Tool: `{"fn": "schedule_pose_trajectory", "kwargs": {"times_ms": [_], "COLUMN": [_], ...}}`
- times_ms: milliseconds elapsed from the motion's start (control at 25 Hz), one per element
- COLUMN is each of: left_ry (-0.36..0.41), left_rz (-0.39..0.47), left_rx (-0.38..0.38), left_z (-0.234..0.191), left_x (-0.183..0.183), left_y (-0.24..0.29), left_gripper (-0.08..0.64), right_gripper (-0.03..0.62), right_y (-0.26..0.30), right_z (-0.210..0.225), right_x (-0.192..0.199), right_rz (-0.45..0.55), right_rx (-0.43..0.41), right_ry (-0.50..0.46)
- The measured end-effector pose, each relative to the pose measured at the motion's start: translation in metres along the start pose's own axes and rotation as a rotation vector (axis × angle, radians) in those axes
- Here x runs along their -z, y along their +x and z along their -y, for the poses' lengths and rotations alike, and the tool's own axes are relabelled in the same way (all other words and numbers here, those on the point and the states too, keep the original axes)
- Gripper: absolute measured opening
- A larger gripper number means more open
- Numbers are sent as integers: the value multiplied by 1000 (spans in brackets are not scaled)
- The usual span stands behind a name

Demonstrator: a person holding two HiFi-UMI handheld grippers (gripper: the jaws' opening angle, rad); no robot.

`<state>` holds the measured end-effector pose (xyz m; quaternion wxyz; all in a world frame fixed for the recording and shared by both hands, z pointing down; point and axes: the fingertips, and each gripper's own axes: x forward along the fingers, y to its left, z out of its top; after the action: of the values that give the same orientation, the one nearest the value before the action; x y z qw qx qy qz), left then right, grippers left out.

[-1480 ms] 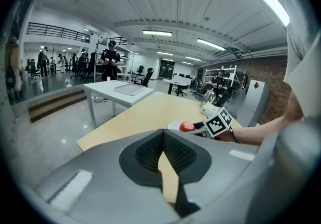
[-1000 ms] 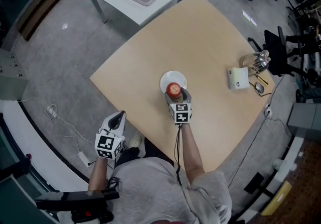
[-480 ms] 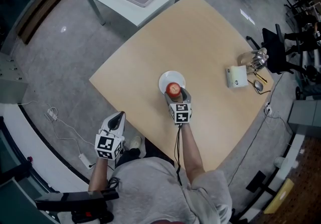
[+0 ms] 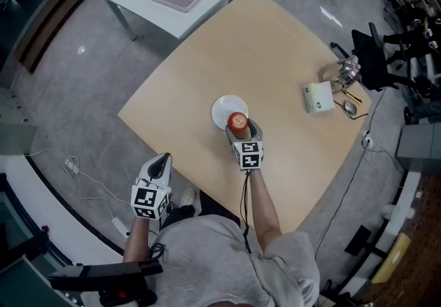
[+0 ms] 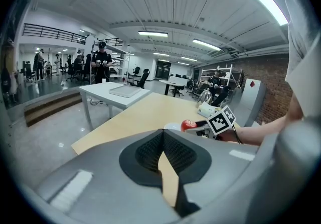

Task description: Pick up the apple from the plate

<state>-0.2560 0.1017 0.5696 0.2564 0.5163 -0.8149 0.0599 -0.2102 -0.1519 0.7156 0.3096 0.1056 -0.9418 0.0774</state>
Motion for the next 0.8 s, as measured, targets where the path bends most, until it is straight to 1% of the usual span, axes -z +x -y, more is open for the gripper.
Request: {"fn": "schedule_pose_trajectory", "kwargs": {"times_ms": [200, 400, 800], "left_ry": [7, 20, 65], "left_rz": [4, 4, 1], "left_rx": [23, 59, 143], "left_z": [7, 19, 45], "left_x": [-2, -9, -12], "left_y": [8, 12, 29], "left_gripper": [20, 20, 20], "right_gripper": [367, 367, 367], "right_y": [-17, -39, -73], "right_z": [12, 26, 62], "right_x": [-4, -10, 6], "right_rz": [27, 51, 66], "right_rx": [29, 68, 171], "right_ry": [-3, 14, 71]}}
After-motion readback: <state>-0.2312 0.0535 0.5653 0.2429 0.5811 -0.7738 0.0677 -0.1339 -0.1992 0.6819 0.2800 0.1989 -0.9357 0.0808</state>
